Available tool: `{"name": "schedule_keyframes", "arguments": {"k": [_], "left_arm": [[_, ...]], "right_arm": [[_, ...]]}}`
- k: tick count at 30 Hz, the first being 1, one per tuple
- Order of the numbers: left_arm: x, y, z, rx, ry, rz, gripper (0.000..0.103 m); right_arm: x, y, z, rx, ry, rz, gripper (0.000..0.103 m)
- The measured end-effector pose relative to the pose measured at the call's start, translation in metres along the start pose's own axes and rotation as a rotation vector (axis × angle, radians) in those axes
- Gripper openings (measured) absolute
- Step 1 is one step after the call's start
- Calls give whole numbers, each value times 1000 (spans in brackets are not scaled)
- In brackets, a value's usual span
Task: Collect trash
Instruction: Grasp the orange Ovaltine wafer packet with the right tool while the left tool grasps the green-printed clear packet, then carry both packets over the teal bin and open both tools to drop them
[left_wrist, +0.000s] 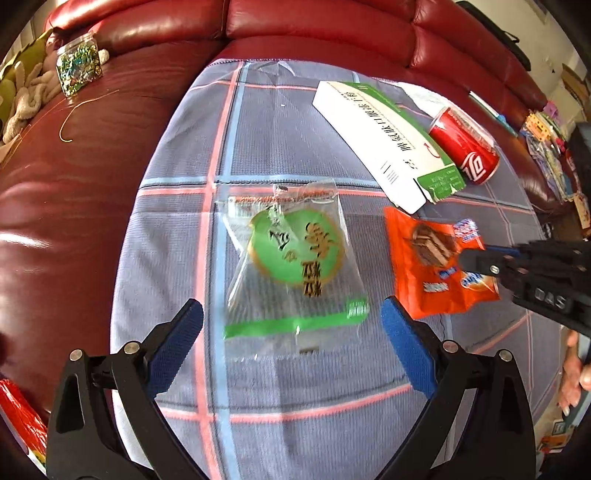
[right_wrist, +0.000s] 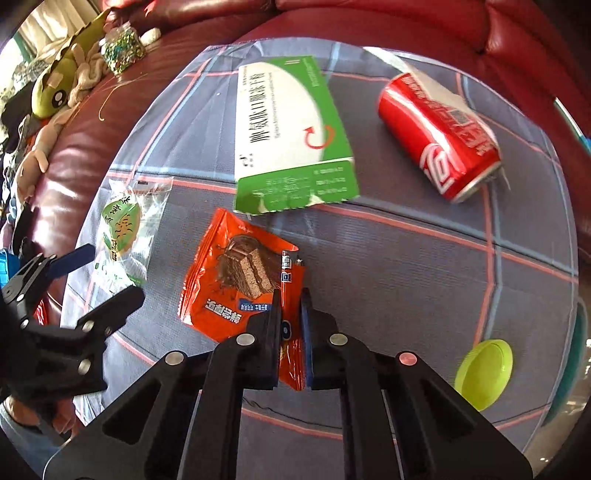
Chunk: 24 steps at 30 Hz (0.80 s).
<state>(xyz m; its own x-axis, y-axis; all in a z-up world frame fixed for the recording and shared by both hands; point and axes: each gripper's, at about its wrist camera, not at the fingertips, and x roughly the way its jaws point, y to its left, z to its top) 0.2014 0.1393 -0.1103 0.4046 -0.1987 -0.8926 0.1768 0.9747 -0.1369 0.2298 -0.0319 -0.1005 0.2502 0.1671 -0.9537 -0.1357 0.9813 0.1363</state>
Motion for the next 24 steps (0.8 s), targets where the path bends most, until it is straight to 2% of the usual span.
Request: {"name": "schedule_keyframes", "arguments": {"k": [4, 5, 7, 8, 16, 24], "left_arm": [[8, -8, 8, 0, -8, 26, 91], [8, -10, 9, -1, -14, 36, 87], [9, -12, 10, -2, -19, 55, 69], [9, -13, 10, 0, -22, 66, 67], [-9, -28, -3, 9, -62, 123, 61], [-43, -62, -17, 27, -101, 97, 62]], "right_arm": [[-11, -15, -5, 16, -16, 2, 9], [-13, -16, -7, 15, -19, 1, 9], [-19, -21, -10, 13, -29, -2, 9], [-20, -22, -11, 14, -32, 1, 9], [-40, -42, -23, 33, -69, 12, 9], [-68, -70, -41, 70, -117, 24, 9]]}}
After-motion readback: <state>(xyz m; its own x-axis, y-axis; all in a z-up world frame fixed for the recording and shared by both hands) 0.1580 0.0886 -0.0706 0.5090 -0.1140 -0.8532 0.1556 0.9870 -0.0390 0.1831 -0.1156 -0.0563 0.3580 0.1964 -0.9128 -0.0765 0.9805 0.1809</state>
